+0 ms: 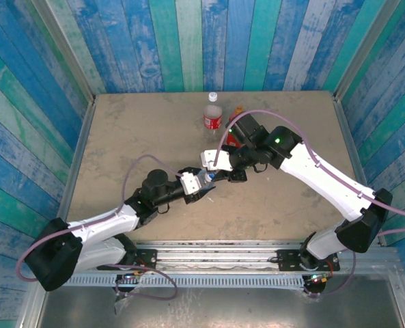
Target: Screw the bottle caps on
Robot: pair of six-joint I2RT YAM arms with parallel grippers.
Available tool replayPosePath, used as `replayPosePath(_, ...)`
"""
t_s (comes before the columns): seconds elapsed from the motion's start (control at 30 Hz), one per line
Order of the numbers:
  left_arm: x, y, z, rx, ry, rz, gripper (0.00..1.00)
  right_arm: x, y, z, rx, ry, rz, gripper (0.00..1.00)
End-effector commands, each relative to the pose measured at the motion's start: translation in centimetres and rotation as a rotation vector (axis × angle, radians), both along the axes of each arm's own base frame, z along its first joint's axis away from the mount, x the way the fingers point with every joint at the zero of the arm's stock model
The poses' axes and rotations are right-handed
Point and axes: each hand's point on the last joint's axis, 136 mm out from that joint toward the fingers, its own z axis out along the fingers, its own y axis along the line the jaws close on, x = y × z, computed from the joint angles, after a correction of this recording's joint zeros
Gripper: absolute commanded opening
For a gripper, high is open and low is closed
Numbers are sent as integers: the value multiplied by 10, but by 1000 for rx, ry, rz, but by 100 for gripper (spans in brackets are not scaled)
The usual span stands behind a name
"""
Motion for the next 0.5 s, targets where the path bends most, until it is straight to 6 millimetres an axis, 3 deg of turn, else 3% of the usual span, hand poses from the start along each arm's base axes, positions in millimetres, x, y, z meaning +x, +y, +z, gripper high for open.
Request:
replayPosePath(0.0, 14, 4, 16, -15, -94, 75, 0, 5, 4, 1, 21, 92, -147, 9)
replayPosePath(0.07, 29, 8, 25, -27, -138, 151, 0, 17, 5, -1, 44, 147, -302, 7)
replayPosePath(0.17, 55, 13, 28, 0, -199, 272, 0, 53, 4, 2, 164, 275, -738, 5)
replayPosePath(0.27, 69, 18, 30, 14, -266, 344, 0, 75, -10, -4, 298, 572, -1178, 1)
replayPosePath(0.37, 74, 16, 21, 44, -274, 353, 0, 69, 1, -1, 385, 752, -1195, 1)
replayPosePath(0.47, 68, 11, 12, 74, -232, 301, 0, 71, -9, 4, 408, 701, -1162, 14)
